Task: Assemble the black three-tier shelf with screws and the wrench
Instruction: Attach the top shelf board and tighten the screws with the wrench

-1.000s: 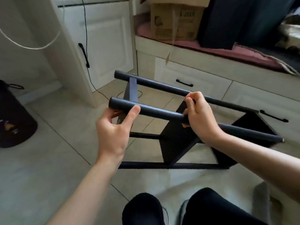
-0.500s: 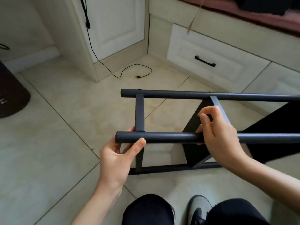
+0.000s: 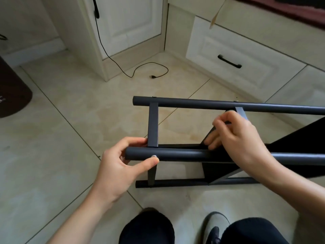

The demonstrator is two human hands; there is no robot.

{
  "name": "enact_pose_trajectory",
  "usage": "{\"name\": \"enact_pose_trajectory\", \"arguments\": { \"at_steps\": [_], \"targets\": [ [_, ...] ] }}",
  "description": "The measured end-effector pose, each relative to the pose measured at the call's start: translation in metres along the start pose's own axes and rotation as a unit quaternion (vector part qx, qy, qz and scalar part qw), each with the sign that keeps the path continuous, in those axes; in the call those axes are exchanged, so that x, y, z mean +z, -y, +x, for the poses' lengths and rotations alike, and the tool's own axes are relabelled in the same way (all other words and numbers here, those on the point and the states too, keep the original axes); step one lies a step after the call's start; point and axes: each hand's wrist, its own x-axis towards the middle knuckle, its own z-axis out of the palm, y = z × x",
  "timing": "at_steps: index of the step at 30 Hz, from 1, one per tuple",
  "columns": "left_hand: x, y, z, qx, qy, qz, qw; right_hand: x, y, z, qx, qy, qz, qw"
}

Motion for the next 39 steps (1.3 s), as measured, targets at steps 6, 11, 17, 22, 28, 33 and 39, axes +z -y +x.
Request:
{"name": "enact_pose_trajectory", "arguments": {
  "at_steps": [6, 11, 17, 22, 28, 33, 39],
  "targets": [
    [-0.020, -0.024, 0.013, 0.092, 0.097, 0.355, 0.925, 0.016, 0.037, 0.043, -0.117, 0.001, 0.005, 0.993],
    [-0.020, -0.041, 0.032, 0.079, 0.170, 0.571, 0.799, 0.047, 0.061, 0.081, -0.167, 0.044, -0.065, 0.983],
    [-0.018, -0.059, 0.053, 0.092, 0.222, 0.648, 0.722, 0.076, 0.071, 0.097, -0.141, 0.089, -0.041, 0.985],
    [-0.017, -0.064, 0.059, 0.105, 0.252, 0.671, 0.689, 0.082, 0.066, 0.098, -0.139, 0.080, -0.072, 0.984],
    [-0.017, -0.063, 0.056, 0.059, 0.267, 0.698, 0.662, 0.082, 0.061, 0.095, -0.139, 0.079, -0.060, 0.985],
    [-0.005, -0.056, 0.053, 0.010, 0.255, 0.707, 0.660, 0.084, 0.058, 0.089, -0.145, 0.095, -0.057, 0.983],
    [-0.005, -0.058, 0.064, -0.004, 0.259, 0.706, 0.660, 0.088, 0.050, 0.083, -0.162, 0.066, -0.083, 0.981]
  ]
}}
